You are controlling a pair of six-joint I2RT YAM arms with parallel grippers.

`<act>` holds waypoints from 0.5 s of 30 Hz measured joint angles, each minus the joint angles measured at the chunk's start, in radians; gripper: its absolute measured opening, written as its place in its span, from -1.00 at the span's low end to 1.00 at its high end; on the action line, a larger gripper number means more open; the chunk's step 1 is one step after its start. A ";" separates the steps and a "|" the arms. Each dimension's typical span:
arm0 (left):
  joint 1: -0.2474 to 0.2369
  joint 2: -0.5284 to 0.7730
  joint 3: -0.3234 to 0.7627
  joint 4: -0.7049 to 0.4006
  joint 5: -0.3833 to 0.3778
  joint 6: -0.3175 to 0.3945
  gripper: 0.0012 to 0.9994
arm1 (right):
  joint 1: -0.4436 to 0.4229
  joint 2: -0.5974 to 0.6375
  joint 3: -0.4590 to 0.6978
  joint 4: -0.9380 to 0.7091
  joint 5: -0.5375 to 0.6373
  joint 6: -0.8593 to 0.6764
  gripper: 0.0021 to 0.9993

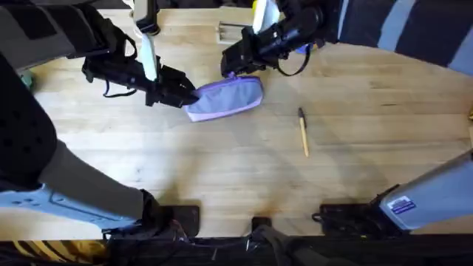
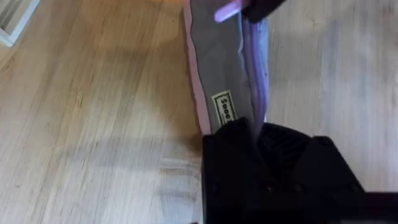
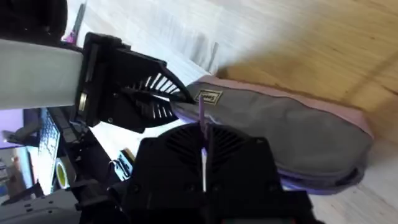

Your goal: Unzip the bag, pick up the pens from the table one at a time and place them inside, then zip the bag closed.

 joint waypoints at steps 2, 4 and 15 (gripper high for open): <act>0.001 0.000 0.000 -0.001 -0.001 0.000 -0.92 | 0.040 0.000 0.000 0.023 0.035 0.024 -0.94; 0.001 0.000 0.000 -0.001 -0.001 0.000 -0.92 | 0.078 0.000 0.000 0.046 0.071 0.046 -0.94; 0.005 0.000 0.000 -0.013 -0.007 0.000 -0.92 | 0.259 0.055 0.000 0.223 0.147 0.169 -0.94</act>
